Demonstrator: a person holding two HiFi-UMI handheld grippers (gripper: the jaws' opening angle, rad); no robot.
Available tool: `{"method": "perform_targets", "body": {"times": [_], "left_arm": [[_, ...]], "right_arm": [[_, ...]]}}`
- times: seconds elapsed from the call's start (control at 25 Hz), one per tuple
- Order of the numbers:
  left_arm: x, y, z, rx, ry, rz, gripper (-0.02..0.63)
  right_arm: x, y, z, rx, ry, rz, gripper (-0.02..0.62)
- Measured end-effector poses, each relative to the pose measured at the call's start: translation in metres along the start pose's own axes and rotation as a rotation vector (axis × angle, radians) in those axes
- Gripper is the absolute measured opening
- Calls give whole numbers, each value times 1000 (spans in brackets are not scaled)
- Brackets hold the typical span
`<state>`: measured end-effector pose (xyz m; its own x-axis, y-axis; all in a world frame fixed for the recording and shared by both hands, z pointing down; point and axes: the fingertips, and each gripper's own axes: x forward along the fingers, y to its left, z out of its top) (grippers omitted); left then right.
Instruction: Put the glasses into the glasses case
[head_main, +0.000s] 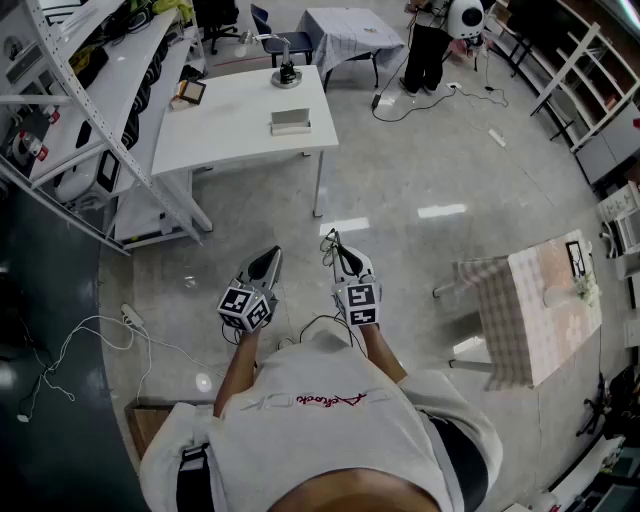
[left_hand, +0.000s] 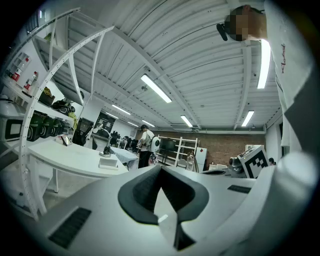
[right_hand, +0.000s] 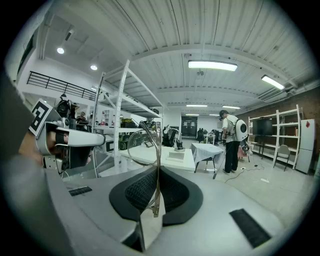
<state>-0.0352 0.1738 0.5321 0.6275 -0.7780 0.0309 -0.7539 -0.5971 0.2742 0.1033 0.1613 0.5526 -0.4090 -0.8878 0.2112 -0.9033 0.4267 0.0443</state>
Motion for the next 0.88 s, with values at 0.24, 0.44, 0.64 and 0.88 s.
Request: {"method": "perform_targets", "body": {"times": [0.24, 0.44, 0.64, 0.88], "left_arm": [[4, -3, -4, 7, 9, -6, 25], [13, -11, -1, 7, 13, -17, 25], [22, -22, -4, 5, 18, -20, 25], [35, -35, -12, 14, 22, -16, 25]], "right_arm": [[-1, -3, -7, -5, 10, 1, 13], [-2, -9, -8, 18, -8, 17, 12], [-6, -16, -9, 17, -12, 27, 12], [-12, -31, -12, 20, -15, 38, 12]]}}
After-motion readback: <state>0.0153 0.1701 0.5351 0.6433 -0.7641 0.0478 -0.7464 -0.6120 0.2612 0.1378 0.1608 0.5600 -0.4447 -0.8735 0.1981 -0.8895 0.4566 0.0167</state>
